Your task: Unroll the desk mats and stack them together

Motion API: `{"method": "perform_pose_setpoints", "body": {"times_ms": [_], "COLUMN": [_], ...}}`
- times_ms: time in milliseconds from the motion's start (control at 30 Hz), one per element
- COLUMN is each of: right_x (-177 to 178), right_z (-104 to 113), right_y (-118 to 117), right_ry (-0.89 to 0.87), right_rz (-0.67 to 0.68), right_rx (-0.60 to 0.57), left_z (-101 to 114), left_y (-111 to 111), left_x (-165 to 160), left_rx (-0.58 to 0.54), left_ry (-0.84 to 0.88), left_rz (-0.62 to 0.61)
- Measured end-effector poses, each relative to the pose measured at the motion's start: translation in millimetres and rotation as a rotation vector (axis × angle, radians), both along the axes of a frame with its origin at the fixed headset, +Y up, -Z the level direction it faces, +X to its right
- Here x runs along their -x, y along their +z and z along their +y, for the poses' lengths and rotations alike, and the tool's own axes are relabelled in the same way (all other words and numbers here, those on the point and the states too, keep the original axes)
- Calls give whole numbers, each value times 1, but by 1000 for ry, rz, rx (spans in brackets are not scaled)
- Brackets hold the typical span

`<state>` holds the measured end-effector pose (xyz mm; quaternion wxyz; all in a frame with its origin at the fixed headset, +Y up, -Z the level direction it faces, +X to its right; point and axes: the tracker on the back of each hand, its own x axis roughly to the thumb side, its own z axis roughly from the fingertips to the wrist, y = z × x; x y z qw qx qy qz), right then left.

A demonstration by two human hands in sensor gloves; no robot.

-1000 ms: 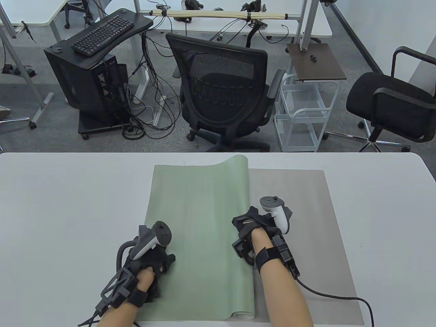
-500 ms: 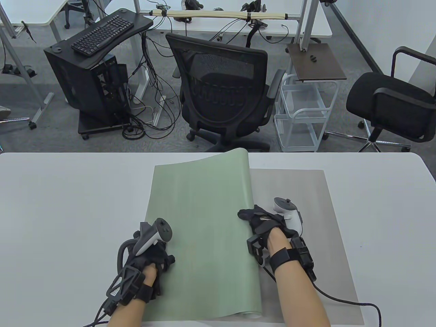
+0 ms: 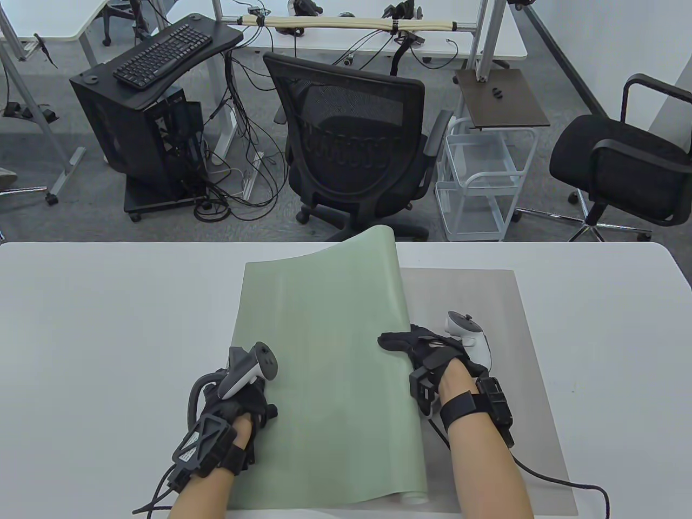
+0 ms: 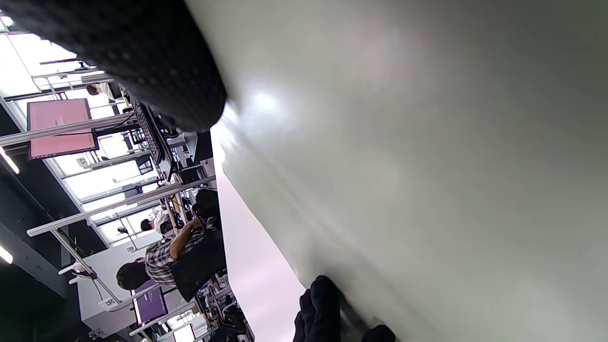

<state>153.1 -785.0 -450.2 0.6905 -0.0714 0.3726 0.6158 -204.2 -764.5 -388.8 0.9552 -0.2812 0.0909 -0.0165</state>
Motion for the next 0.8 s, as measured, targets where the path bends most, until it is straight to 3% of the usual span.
{"method": "perform_pose_setpoints", "body": {"times_ms": [300, 567, 800], "right_x": [-5, -16, -32], "right_z": [-7, -8, -9], "right_y": [0, 3, 5], "right_ry": [-7, -71, -100], "right_rz": [-7, 6, -58], "right_rx": [33, -58, -8], "left_z": [-1, 0, -1], "left_y": [-2, -3, -4], "left_x": [-2, -4, -5], "left_rx": [9, 16, 21], "left_ry": [-16, -25, -33], "left_rz": [-18, -20, -15]}}
